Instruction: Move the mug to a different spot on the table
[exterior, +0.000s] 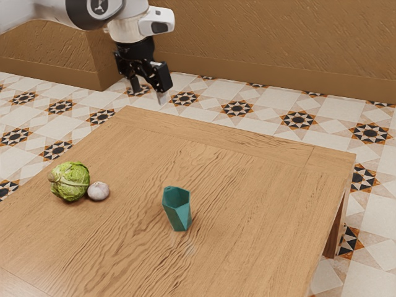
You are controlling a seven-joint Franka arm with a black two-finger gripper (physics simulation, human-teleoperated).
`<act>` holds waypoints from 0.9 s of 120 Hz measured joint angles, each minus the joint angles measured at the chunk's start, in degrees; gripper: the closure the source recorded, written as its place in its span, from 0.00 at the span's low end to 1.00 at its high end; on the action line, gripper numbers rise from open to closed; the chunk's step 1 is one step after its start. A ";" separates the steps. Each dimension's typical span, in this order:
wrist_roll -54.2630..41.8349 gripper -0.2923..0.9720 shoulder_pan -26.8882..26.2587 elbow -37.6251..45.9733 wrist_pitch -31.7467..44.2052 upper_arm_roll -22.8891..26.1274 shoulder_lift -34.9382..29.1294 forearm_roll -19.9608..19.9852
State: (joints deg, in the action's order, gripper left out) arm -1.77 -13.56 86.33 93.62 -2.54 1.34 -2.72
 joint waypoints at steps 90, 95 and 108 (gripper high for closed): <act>22.03 0.23 3.97 2.09 -0.91 -1.49 4.58 9.75; 24.02 0.23 3.82 2.29 -0.92 -1.50 5.12 10.25; 28.60 0.23 4.19 2.49 -0.44 -1.52 7.33 10.95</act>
State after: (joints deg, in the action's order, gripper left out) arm 26.82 -9.37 88.82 93.18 -4.05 8.68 8.23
